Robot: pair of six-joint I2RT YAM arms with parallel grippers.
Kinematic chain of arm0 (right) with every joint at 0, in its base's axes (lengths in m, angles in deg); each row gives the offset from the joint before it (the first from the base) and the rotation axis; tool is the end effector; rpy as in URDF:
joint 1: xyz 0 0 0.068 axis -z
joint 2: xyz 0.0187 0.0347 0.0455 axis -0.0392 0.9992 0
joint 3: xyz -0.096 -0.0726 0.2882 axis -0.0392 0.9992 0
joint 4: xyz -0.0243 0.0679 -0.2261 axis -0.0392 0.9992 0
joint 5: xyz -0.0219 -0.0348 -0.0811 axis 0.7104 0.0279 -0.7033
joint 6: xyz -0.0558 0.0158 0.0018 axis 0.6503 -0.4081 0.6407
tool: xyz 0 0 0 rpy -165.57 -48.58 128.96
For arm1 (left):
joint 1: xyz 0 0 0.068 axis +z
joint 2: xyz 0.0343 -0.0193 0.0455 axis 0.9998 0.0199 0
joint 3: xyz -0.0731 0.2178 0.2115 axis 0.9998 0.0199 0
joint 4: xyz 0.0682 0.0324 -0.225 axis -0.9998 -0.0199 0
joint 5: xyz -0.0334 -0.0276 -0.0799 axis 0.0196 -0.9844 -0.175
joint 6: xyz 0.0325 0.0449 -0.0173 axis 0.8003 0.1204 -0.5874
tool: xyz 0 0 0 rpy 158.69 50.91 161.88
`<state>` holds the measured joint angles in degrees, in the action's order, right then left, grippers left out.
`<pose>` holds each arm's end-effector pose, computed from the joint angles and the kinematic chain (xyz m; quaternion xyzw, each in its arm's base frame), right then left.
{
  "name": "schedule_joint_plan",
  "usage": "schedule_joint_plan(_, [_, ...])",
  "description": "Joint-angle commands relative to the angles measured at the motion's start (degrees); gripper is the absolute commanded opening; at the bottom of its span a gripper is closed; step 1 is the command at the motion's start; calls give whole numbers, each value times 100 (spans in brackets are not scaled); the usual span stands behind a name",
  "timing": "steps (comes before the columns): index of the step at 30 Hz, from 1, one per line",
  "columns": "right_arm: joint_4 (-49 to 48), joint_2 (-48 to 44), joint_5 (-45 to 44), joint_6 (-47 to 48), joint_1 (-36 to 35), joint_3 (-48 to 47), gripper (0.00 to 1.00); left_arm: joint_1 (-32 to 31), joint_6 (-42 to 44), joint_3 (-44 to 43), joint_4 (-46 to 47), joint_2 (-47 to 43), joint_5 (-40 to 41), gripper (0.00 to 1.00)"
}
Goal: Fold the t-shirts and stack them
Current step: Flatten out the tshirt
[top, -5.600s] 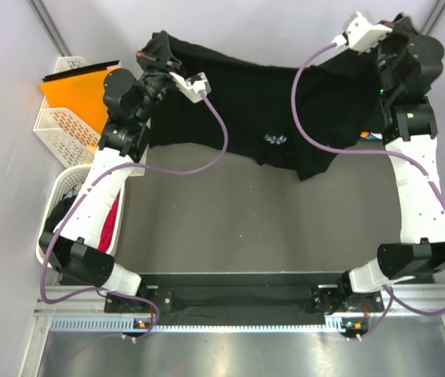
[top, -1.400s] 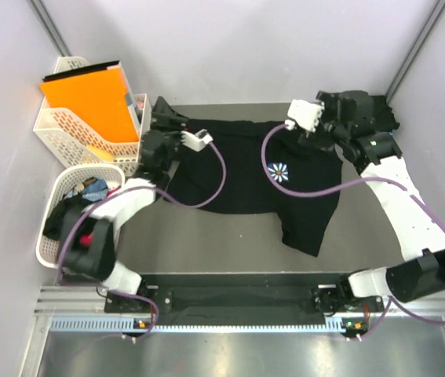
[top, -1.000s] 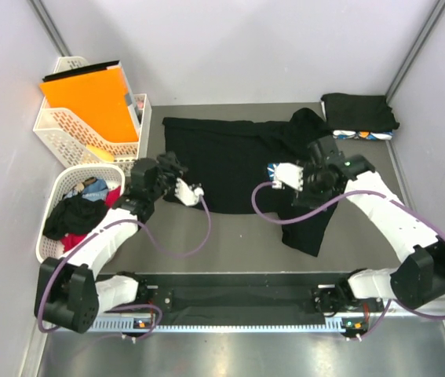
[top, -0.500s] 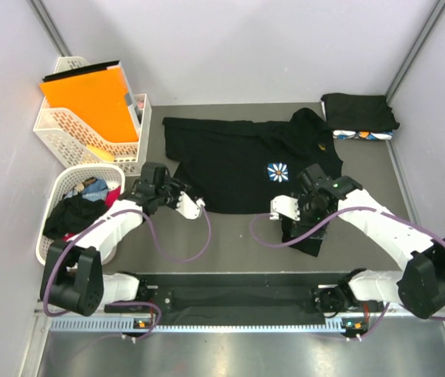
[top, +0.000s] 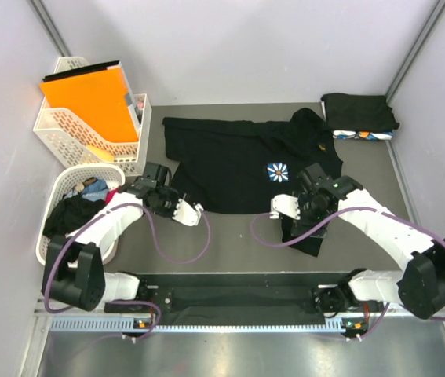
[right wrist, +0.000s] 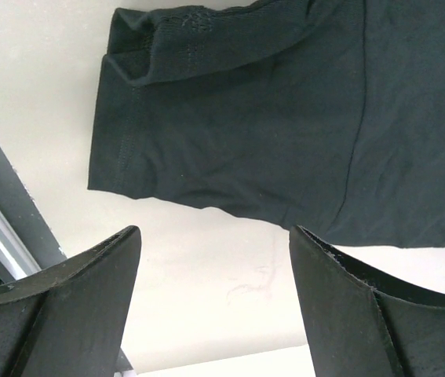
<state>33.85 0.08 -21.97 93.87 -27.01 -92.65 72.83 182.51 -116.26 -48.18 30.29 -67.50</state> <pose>0.1527 0.0886 0.2783 -0.6862 0.7164 0.0009 0.1263 0.2017 -0.0684 0.2587 0.8175 0.5109 0.0623 0.2586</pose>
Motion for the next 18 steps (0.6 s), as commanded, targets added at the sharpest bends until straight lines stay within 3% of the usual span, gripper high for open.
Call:
schedule_joint_plan(1, [-203,3,-54,1,-89,-277,76,30,-215,3,-352,229,-222,50])
schedule_joint_plan(8, [-203,83,-63,-43,-89,-453,75,30,-944,-112,131,1054,-11,54])
schedule_joint_plan(13, [-168,100,-80,-69,-89,-541,75,74,-823,257,1122,1222,226,53])
schedule_joint_plan(18, [-133,135,-107,-69,-89,-585,75,144,-611,381,1441,1442,288,52])
